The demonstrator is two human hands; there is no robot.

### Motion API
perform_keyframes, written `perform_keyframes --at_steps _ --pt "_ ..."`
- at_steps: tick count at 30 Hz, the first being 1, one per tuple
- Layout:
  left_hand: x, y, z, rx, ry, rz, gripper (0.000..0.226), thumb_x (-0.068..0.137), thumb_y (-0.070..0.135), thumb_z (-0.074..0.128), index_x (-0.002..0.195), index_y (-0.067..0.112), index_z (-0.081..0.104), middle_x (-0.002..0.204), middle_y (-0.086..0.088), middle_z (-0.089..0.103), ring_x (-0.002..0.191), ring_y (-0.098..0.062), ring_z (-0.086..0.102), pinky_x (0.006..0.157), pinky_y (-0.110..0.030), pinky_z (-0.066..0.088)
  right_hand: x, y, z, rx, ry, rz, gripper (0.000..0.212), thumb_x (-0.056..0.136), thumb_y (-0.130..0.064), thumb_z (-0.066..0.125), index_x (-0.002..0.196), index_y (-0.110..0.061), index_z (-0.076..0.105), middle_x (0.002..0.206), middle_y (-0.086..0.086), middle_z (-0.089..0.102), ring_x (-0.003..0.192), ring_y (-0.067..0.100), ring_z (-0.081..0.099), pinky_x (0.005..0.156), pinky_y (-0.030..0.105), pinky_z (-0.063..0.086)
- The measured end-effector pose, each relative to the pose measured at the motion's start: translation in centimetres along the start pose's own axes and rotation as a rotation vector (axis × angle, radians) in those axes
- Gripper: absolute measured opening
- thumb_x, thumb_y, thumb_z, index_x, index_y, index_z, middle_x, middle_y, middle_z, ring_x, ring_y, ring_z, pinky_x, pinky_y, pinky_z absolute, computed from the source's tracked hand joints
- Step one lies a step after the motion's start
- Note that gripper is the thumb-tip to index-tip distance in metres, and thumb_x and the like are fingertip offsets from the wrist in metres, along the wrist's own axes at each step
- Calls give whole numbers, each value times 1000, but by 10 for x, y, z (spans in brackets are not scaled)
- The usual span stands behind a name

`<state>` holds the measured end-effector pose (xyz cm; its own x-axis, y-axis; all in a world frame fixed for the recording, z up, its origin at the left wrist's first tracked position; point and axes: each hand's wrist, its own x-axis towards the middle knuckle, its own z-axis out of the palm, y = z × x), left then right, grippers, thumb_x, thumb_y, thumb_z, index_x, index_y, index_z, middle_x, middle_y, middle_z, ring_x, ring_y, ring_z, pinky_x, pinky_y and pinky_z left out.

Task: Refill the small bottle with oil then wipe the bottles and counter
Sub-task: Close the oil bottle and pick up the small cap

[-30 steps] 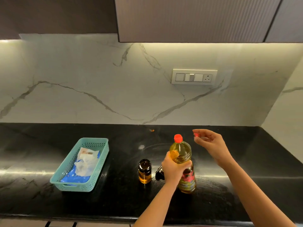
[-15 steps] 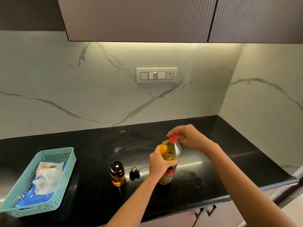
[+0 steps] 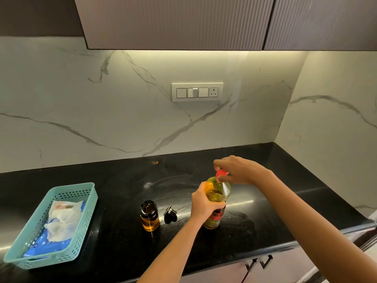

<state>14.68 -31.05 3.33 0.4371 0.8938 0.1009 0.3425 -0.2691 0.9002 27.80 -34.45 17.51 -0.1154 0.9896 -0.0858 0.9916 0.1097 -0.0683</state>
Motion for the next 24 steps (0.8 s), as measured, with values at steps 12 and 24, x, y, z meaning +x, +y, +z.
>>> perform_keyframes --at_steps 12,24 --pt "5 5 14 -8 35 -31 65 58 36 86 113 19 55 99 7 65 87 -2 58 72 -3 40 18 -21 32 58 332 449 22 96 -28 46 96 -8 54 74 2 50 61 14 52 50 19 38" --pt "-2 -4 -9 -25 -143 -112 117 38 74 63 139 26 30 142 -2 46 128 -15 43 105 -33 38 14 -41 39 -53 671 537 51 86 -50 55 107 -3 53 88 15 61 79 29 58 55 32 45"
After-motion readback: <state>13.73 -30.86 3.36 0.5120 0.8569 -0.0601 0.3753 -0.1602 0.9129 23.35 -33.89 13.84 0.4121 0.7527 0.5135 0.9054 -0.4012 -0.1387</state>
